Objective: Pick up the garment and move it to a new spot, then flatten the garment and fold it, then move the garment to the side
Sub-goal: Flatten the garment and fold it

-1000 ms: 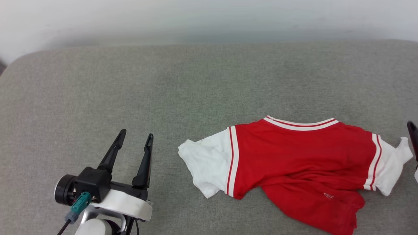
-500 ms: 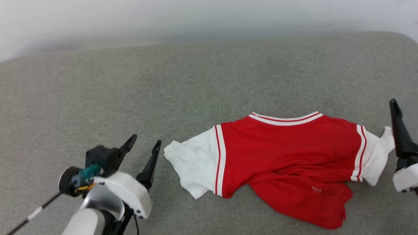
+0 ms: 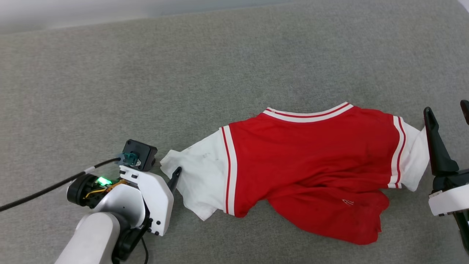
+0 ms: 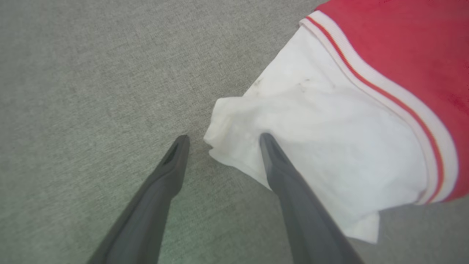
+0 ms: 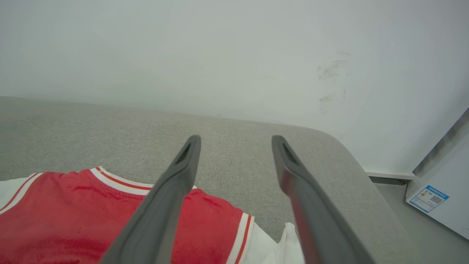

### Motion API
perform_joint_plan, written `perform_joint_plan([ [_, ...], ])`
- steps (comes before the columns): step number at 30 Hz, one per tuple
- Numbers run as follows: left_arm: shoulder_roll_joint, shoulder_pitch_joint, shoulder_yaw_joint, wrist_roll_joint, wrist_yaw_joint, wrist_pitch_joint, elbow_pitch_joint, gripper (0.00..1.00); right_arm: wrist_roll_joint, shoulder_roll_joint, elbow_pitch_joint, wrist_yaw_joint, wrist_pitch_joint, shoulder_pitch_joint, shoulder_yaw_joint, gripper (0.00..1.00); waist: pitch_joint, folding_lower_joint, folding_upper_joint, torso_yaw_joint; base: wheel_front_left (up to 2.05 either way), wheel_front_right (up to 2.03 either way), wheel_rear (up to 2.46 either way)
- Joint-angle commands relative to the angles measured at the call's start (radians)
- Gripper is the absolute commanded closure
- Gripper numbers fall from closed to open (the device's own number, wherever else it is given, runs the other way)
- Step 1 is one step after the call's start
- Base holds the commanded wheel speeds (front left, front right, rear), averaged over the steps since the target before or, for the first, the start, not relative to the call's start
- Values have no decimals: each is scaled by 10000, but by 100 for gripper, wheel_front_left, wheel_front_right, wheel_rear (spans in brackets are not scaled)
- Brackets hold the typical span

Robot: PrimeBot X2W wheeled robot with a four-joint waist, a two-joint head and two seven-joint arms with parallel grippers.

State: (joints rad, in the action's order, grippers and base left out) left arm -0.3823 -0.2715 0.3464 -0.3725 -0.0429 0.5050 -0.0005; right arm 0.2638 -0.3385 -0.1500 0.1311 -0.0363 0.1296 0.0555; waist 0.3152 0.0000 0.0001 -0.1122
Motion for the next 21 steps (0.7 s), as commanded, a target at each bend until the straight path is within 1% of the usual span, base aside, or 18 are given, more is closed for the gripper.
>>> perform_joint_plan([
  [1,-40,-142,-37,105,176,73,111,0,75,74,104,-5,-60,148,-40,0,174,0,-1,-152,0,0,0],
  [3,-134,-222,-41,291,335,131,232,0,116,96,203,-5,-39,181,-82,0,230,0,-1,-200,0,0,0],
  [8,-146,-219,84,251,283,400,457,0,214,189,294,-7,-108,253,-174,0,360,0,-1,-319,0,0,0],
  [11,-308,-89,280,337,274,910,878,0,184,224,379,-7,-183,302,-245,0,445,0,-1,-393,0,0,0],
  [12,-340,-3,349,326,266,1106,1015,20,176,224,411,-7,-215,320,-261,0,457,0,-1,-408,0,0,0],
  [13,-354,63,406,290,247,1241,1111,73,171,228,442,-7,-232,343,-275,0,462,0,-1,-420,0,0,0],
  [14,-341,81,432,282,262,1262,1147,100,165,228,478,-7,-241,358,-282,0,458,0,-1,-425,0,0,0],
  [18,-274,253,272,207,500,1018,1135,100,137,124,657,-7,-155,211,-245,0,257,0,-1,-326,0,0,0],
  [21,-409,352,35,296,775,680,973,100,145,-27,717,-5,48,100,-316,0,-48,0,-1,-182,0,0,0],
])
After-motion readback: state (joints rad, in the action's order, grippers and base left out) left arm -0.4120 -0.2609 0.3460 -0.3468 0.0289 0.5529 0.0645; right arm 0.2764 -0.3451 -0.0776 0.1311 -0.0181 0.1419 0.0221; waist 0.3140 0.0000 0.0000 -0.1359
